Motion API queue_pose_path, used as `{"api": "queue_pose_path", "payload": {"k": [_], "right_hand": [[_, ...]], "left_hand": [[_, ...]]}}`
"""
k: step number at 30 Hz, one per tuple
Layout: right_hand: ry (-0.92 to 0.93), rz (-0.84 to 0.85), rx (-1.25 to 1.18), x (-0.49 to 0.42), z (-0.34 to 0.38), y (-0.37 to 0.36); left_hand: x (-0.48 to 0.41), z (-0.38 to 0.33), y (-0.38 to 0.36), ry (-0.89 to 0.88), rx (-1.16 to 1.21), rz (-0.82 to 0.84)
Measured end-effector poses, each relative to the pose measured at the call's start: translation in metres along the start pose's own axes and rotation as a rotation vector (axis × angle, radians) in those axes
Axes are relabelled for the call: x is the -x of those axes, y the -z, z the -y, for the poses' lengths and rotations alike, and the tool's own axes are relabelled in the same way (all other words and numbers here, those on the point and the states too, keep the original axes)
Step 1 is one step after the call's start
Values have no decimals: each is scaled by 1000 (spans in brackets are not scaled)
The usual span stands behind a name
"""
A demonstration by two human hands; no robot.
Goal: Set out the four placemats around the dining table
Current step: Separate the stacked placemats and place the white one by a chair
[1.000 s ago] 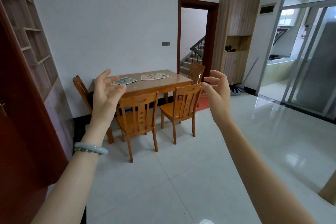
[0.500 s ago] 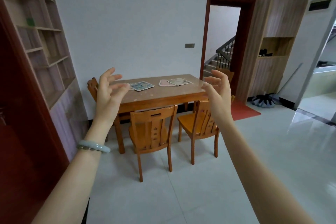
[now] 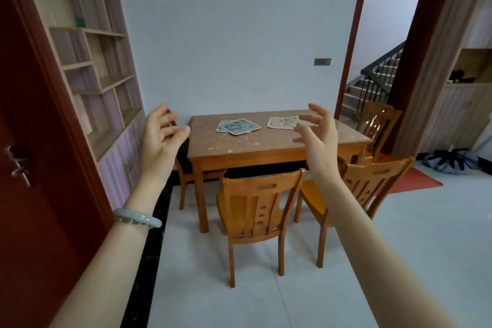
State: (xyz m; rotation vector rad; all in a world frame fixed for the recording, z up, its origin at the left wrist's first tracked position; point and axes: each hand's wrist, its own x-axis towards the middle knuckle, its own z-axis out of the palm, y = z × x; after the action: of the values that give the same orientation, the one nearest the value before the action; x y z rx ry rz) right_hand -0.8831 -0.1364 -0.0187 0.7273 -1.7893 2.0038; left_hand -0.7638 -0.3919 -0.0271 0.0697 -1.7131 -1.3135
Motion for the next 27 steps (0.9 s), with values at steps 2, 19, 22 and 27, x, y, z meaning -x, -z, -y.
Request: {"api": "queue_pose_path", "payload": {"k": [2, 19, 22, 27], "right_hand": [[-5, -4, -20, -23, -19, -30], [-10, -81, -51, -186, -148, -228], [-11, -94, -61, -211, -174, -257], [2, -102, -58, -260, -227, -304]], "left_hand": [[-33, 23, 6, 0, 5, 3], [-260, 200, 44, 6, 7, 84], [-291, 235, 47, 20, 13, 81], [-349, 298, 43, 17, 25, 86]]}}
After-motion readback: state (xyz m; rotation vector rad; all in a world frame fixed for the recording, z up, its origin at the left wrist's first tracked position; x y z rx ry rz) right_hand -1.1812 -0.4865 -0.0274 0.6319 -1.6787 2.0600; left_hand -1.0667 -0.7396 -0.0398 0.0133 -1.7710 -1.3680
